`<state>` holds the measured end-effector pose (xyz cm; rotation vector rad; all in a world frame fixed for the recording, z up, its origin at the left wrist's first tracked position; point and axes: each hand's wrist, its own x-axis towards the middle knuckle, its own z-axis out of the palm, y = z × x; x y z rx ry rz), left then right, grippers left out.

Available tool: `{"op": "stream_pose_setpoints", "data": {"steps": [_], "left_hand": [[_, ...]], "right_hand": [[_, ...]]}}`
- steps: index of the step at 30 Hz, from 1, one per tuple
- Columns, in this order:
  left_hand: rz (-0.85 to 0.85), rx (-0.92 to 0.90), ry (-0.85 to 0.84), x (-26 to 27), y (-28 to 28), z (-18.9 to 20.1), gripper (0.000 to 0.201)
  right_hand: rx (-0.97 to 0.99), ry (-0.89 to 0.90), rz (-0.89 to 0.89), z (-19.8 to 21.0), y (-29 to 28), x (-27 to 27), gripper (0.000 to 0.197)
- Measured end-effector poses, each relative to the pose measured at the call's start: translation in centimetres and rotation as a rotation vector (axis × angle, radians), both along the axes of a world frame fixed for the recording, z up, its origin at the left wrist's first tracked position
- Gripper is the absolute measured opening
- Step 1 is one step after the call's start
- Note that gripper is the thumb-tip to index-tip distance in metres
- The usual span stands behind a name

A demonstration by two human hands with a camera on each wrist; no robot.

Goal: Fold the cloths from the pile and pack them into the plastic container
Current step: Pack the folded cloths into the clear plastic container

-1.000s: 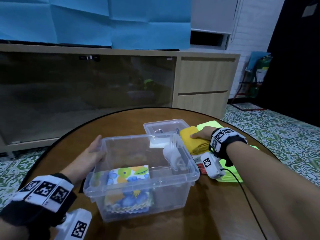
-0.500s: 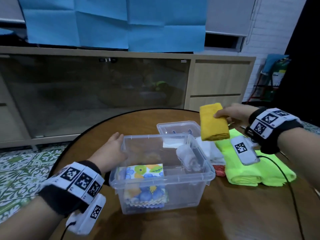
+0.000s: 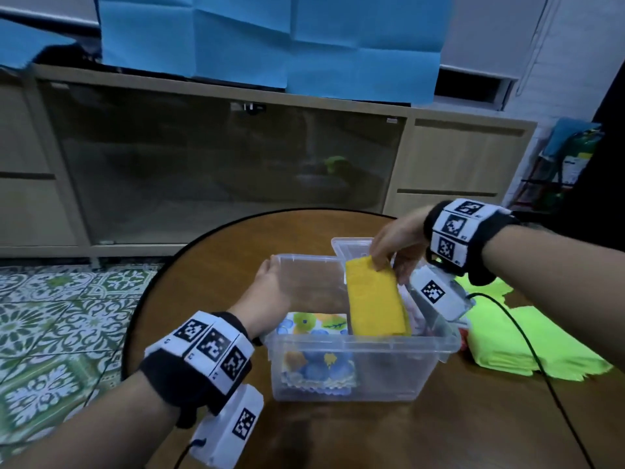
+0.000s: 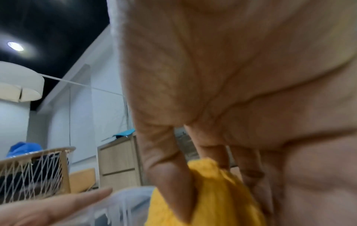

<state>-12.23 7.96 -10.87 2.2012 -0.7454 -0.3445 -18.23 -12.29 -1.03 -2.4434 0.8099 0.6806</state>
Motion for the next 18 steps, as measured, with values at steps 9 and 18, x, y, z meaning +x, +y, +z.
{"op": "stream_pose_setpoints", "data": {"steps": [9,18], "left_hand": [[-0.016,0.006,0.103,-0.4,0.2,0.3,0.065],[-0.029,0.018,0.163,-1.2,0.8,1.6,0.068]], "right_hand": [[-0.32,0.549,0.342,-2.9,3.7,2.6,0.046],[-0.819,0.464,0.581,-3.4,5.7,2.4,0.05]]}}
